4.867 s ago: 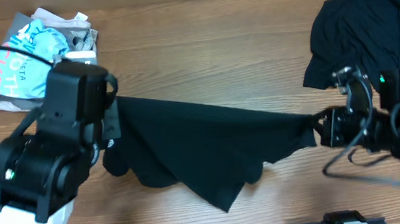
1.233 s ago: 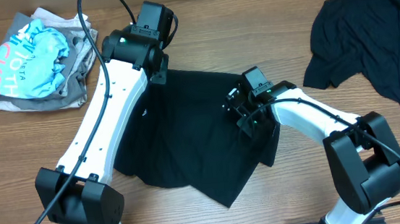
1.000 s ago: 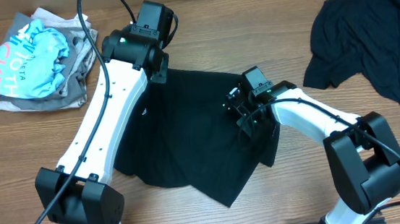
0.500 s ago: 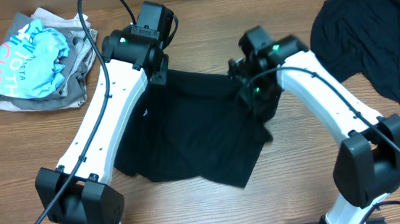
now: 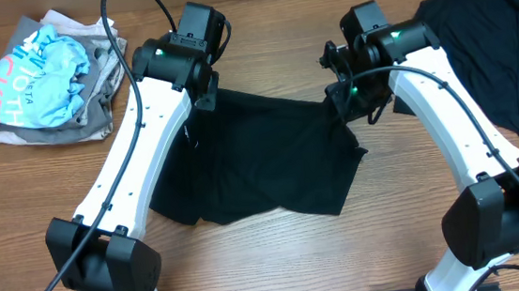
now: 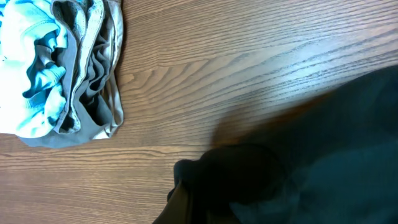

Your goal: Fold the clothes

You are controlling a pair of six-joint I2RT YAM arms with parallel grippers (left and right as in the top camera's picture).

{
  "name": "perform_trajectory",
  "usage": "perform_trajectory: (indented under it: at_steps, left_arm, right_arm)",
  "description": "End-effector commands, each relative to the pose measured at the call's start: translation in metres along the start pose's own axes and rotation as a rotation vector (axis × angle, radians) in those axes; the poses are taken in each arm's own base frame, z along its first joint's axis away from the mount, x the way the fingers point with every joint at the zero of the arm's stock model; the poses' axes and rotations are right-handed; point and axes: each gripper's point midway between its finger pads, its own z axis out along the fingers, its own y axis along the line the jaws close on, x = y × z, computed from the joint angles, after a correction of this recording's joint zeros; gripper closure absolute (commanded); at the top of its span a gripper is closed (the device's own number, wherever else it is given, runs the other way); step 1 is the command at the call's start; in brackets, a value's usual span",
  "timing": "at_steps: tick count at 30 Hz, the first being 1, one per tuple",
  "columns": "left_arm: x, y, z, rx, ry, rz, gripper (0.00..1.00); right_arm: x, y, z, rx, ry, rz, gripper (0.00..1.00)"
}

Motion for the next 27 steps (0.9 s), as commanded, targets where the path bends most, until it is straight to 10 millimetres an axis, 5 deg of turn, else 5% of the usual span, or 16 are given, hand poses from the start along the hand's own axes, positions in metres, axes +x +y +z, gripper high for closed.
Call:
perform_trajectory:
  at_steps: [1, 8, 17, 22, 27]
  left_arm:
    - [-0.001, 0.001, 0.001, 0.005, 0.004, 0.009, 0.96]
    - [0.0, 0.001, 0.001, 0.005, 0.008, 0.01, 0.96]
    - [-0.001, 0.001, 0.001, 0.005, 0.004, 0.009, 0.96]
    - [-0.001, 0.001, 0.001, 0.006, 0.003, 0.009, 0.96]
    - [-0.001, 0.001, 0.001, 0.006, 0.002, 0.008, 0.96]
  right_arm:
    - [-0.005, 0.005, -0.018, -0.01, -0.056, -0.007, 0.83]
    - [-0.005, 0.004, -0.016, -0.01, -0.051, -0.006, 0.87]
    - [0.031, -0.011, 0.039, 0.02, 0.071, 0.011, 0.45]
    - [0.039, -0.015, 0.066, 0.016, 0.072, 0.012, 0.43]
    - [0.034, -0.006, 0.072, -0.046, 0.042, -0.033, 0.43]
